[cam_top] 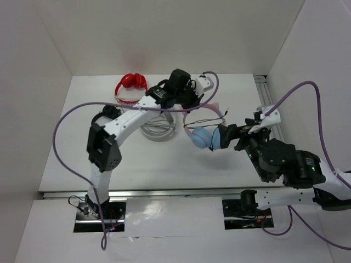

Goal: Wrap the headphones

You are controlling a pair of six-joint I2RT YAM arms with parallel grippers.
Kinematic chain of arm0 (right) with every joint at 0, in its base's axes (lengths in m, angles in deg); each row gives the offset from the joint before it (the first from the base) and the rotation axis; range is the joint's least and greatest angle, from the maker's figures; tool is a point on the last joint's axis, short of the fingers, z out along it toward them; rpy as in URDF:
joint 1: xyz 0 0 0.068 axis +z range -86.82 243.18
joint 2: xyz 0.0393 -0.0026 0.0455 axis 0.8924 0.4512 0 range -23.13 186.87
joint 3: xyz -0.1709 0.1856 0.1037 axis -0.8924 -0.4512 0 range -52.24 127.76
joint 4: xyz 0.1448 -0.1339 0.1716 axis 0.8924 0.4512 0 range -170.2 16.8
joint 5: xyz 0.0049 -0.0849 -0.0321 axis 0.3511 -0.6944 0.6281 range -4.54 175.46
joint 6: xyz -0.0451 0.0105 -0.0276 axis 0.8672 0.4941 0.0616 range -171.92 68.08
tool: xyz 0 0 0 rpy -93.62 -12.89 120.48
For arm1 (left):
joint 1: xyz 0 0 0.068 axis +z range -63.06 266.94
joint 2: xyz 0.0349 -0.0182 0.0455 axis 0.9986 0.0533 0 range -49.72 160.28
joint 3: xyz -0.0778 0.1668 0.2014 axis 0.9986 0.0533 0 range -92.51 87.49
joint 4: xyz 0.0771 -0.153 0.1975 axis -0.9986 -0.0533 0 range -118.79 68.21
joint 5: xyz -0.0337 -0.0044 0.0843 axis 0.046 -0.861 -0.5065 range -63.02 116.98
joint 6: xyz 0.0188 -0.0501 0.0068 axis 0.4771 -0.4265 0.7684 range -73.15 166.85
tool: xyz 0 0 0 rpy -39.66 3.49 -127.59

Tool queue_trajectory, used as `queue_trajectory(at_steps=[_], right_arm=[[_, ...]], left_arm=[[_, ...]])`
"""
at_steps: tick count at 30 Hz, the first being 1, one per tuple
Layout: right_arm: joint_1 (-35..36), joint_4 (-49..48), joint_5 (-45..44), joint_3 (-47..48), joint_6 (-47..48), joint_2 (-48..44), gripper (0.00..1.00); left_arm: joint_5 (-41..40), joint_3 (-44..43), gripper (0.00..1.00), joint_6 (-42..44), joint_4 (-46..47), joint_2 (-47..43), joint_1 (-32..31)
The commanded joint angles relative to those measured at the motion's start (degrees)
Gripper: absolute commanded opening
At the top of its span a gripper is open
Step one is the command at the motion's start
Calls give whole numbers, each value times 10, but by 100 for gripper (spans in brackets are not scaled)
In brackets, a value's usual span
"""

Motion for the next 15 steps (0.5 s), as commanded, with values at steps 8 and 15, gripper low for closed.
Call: queue_trajectory(at_steps=[8, 15], right_arm=[[-2, 10, 92, -10, -86, 10, 100], [-2, -9, 122, -71, -106, -1, 100]], left_arm=[[207, -253, 0, -18, 126, 244, 93], [219, -265, 0, 61, 149, 295, 98]])
